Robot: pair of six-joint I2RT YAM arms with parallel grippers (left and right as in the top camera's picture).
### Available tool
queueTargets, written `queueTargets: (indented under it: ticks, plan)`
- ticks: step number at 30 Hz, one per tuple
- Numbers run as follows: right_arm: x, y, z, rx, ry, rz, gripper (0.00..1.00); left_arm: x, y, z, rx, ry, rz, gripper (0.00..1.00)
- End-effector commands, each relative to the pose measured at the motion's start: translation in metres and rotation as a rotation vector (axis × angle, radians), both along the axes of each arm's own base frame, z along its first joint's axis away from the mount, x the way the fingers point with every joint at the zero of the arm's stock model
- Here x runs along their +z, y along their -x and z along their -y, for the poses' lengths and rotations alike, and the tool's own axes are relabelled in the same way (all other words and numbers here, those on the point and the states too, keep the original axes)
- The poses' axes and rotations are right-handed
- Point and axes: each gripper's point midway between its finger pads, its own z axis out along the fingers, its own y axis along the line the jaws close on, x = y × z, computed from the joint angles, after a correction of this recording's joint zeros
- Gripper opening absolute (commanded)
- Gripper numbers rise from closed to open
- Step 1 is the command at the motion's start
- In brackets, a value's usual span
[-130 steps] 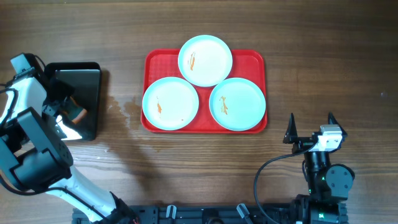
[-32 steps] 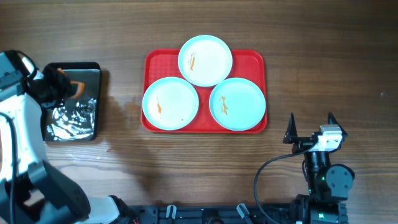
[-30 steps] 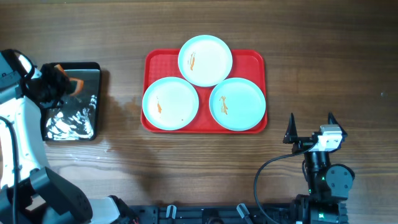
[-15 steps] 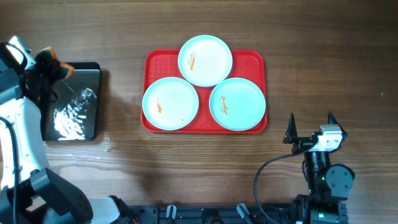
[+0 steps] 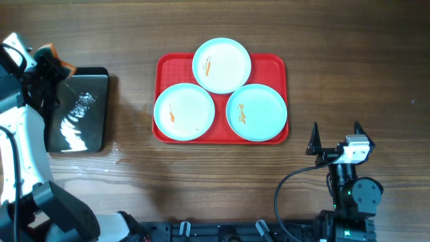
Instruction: Clean dirty plates on tray and stack at the side
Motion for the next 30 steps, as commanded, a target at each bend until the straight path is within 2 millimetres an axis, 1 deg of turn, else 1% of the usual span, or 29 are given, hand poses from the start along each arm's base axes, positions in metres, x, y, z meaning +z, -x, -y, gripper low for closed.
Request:
queueTargets:
  ticks: [1,3,4,6,7,8,11,13,14,15,16,17,18,19,21,22,23,24,25,26,27,28,29,30]
  plan:
    - [0.001,0.000,0.004,-0.018,0.009,0.005,1.00,-0.073,0.005,0.007,-0.058,0.043,-0.134,0.04]
    - [0.001,0.000,0.004,-0.018,0.009,0.005,1.00,-0.097,0.009,0.007,-0.055,0.076,-0.188,0.04]
    - [0.001,0.000,0.004,-0.018,0.009,0.005,1.00,-0.102,0.010,0.007,-0.053,0.086,-0.203,0.04]
    - [0.001,0.000,0.004,-0.018,0.009,0.005,1.00,-0.099,0.010,0.008,-0.056,0.086,-0.197,0.04]
    - [0.001,0.000,0.004,-0.018,0.009,0.005,1.00,-0.092,0.009,0.009,-0.059,0.080,-0.178,0.04]
    - [0.001,0.000,0.004,-0.018,0.009,0.005,1.00,-0.078,0.006,0.009,-0.068,0.067,-0.137,0.04]
    - [0.001,0.000,0.004,-0.018,0.010,0.005,1.00,-0.019,0.000,0.012,-0.100,0.006,0.030,0.04]
    - [0.001,0.000,0.004,-0.018,0.009,0.005,1.00,0.016,0.000,0.013,-0.101,-0.051,0.116,0.04]
    - [0.001,0.000,0.004,-0.018,0.010,0.005,1.00,0.025,0.001,0.013,-0.101,-0.067,0.140,0.04]
    - [0.001,0.000,0.004,-0.018,0.010,0.005,1.00,0.030,0.001,0.013,-0.101,-0.074,0.151,0.04]
    - [0.001,0.000,0.004,-0.018,0.009,0.005,1.00,0.029,0.002,0.013,-0.101,-0.073,0.149,0.04]
    - [0.001,0.000,0.004,-0.018,0.010,0.005,1.00,0.021,0.002,0.014,-0.109,-0.071,0.128,0.04]
    - [0.001,0.000,0.004,-0.018,0.009,0.005,1.00,0.007,0.002,0.014,-0.128,-0.078,0.099,0.04]
    - [0.001,0.000,0.004,-0.018,0.010,0.005,1.00,-0.012,0.003,0.014,-0.142,-0.078,0.059,0.04]
    - [0.001,0.000,0.004,-0.018,0.009,0.005,0.99,-0.065,0.010,0.011,-0.142,-0.058,-0.052,0.04]
    - [0.001,0.000,0.004,-0.018,0.009,0.005,1.00,-0.098,0.017,0.007,-0.116,-0.042,-0.133,0.04]
    - [0.001,0.000,0.004,-0.018,0.009,0.005,1.00,-0.126,0.025,0.005,-0.096,-0.021,-0.206,0.04]
    - [0.001,0.000,0.004,-0.018,0.009,0.005,1.00,-0.147,0.033,0.003,-0.088,0.008,-0.262,0.04]
    - [0.001,0.000,0.004,-0.018,0.010,0.005,1.00,-0.152,0.035,0.000,-0.080,0.015,-0.271,0.04]
    - [0.001,0.000,0.004,-0.018,0.010,0.005,1.00,-0.149,0.035,-0.005,-0.069,0.013,-0.263,0.04]
    - [0.001,0.000,0.004,-0.018,0.009,0.005,1.00,-0.138,0.034,-0.009,-0.067,0.013,-0.232,0.04]
    - [0.001,0.000,0.004,-0.018,0.009,0.005,1.00,-0.109,0.028,-0.012,-0.083,0.015,-0.145,0.04]
    - [0.001,0.000,0.004,-0.018,0.009,0.005,1.00,-0.087,0.024,-0.012,-0.102,0.016,-0.081,0.04]
    - [0.001,0.000,0.004,-0.018,0.010,0.005,1.00,-0.058,0.020,-0.011,-0.128,0.007,0.006,0.04]
